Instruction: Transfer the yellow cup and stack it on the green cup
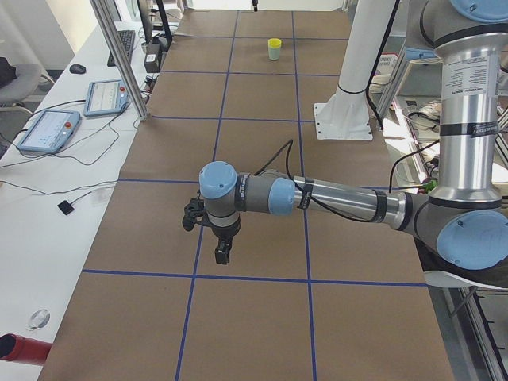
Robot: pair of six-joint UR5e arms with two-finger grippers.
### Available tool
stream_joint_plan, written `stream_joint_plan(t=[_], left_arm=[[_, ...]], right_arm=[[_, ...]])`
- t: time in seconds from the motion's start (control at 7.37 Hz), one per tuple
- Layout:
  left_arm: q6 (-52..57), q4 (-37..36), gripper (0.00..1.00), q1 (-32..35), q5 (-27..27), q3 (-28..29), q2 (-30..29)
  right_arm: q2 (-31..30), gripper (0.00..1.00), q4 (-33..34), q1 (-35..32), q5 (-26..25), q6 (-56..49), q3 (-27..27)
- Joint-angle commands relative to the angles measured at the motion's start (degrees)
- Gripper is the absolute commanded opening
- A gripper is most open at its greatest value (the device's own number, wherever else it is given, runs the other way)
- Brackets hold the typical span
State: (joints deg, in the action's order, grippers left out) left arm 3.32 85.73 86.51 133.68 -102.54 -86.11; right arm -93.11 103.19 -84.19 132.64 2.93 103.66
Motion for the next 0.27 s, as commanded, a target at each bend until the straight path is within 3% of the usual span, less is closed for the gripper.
stream_joint_plan(t=[0.0,0.14], left_arm=[[-0.07,1.62,1.0,0.06,0.0,0.32,0.06],[-0.16,1.63,1.0,0.06,0.0,0.15,0.06]], right_arm=[[0.65,1.0,-0.01,0.0,0.16,0.5,0.06],[-0.05,1.0,-0.01,0.0,0.51,0.5,1.97]])
